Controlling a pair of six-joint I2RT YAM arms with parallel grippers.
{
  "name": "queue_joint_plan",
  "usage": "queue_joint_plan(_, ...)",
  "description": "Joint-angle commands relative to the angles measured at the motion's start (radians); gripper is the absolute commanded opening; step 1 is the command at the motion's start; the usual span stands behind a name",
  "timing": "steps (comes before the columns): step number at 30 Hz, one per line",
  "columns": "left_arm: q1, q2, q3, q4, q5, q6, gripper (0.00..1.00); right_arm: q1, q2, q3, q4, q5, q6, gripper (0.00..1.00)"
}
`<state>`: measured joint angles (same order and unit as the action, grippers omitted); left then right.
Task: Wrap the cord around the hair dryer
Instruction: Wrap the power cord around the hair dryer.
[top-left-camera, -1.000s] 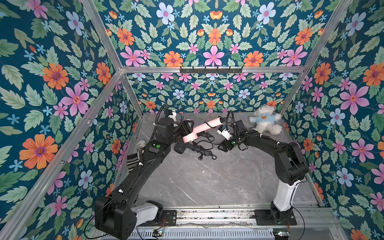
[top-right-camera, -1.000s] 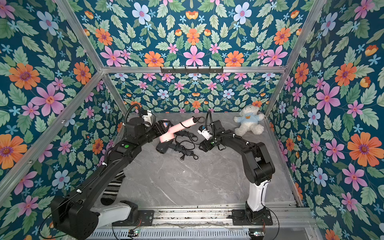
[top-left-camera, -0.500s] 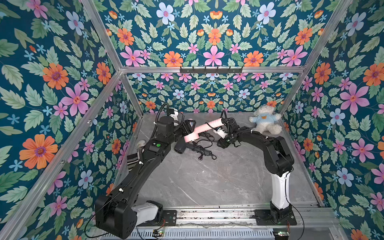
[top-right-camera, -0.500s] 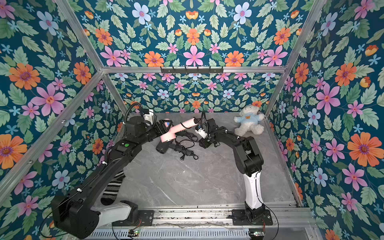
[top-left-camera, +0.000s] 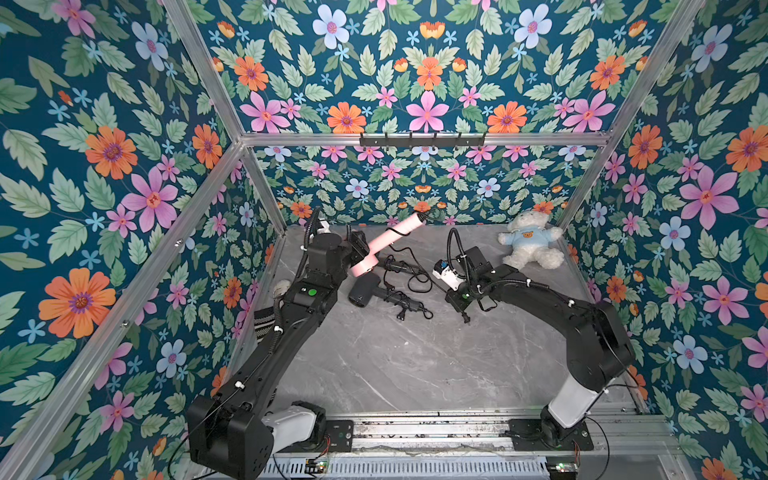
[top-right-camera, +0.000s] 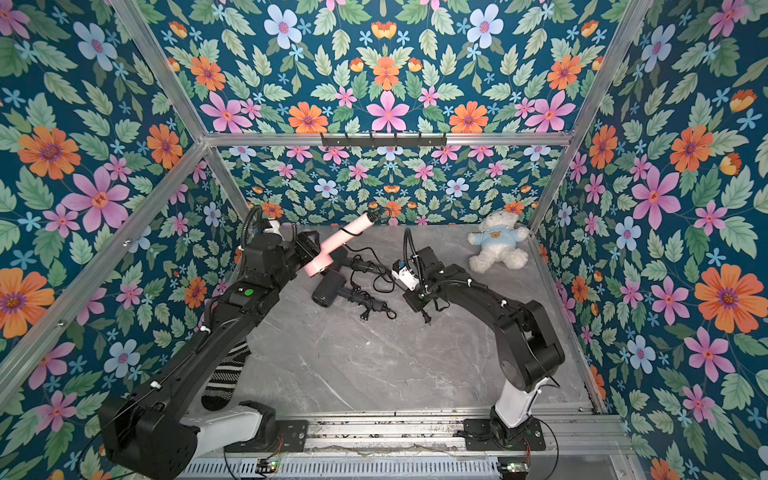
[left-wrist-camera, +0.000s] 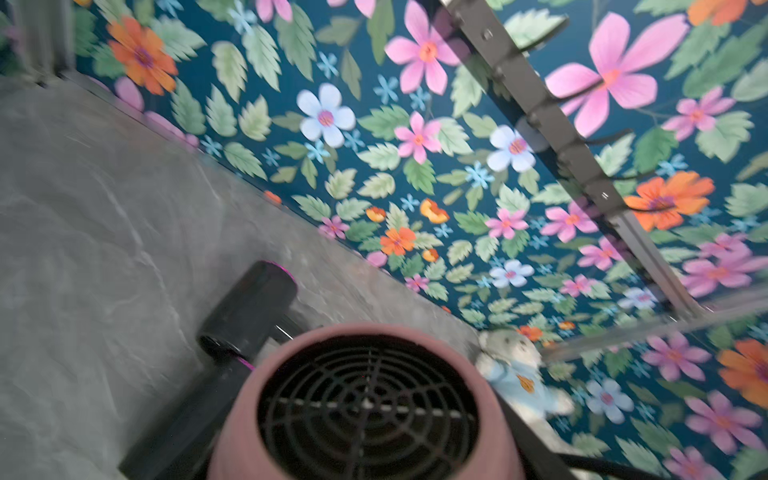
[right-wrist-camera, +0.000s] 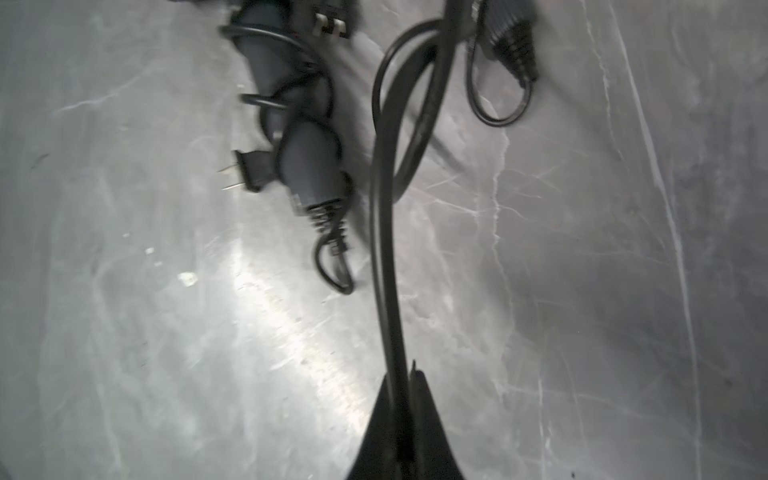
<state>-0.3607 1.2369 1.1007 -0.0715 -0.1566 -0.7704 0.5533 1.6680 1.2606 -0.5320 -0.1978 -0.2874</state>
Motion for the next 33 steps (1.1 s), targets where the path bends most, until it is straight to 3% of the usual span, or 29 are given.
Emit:
queue_joint_plan(1,0.002,0.056,0.026,0.063,-0.21,0.067,0.0,0.071,-0.113,0.012,-0.138,0.071,-0.007,0.0)
queue_joint_plan(8,-0.032,0.253,0.113,-0.028,-0.161,0.273,0.0,0.115,-0.28,0.193,-0.243,0.124,-0.015,0.0)
queue_joint_plan(16,-0.109,0.409,0.231,-0.179,0.015,0.456,0.0,0.108,-0.21,0.452,-0.243,0.185,-0.056,0.0)
queue_joint_plan(19,-0.119,0.429,0.275,-0.27,0.168,0.559,0.0,0.037,-0.129,0.57,-0.258,0.198,-0.045,0.0)
queue_joint_plan(23,-0.118,0.415,0.286,-0.345,0.478,0.662,0.0,-0.094,0.037,0.738,-0.296,0.159,0.0,0.0)
queue_joint_plan(26,-0.119,0.406,0.283,-0.322,0.786,0.691,0.0,-0.155,0.16,0.854,-0.34,0.126,0.03,0.0)
queue_joint_plan(28,-0.118,0.375,0.244,-0.222,0.916,0.673,0.0,-0.187,0.232,0.92,-0.38,0.106,0.052,0.0)
queue_joint_plan(30,-0.116,0.344,0.206,-0.124,0.94,0.619,0.0,-0.202,0.272,0.939,-0.397,0.097,0.062,0.0)
queue_joint_plan(33,-0.087,0.332,0.209,-0.128,0.846,0.564,0.0,-0.203,0.239,0.862,-0.357,0.085,0.061,0.0)
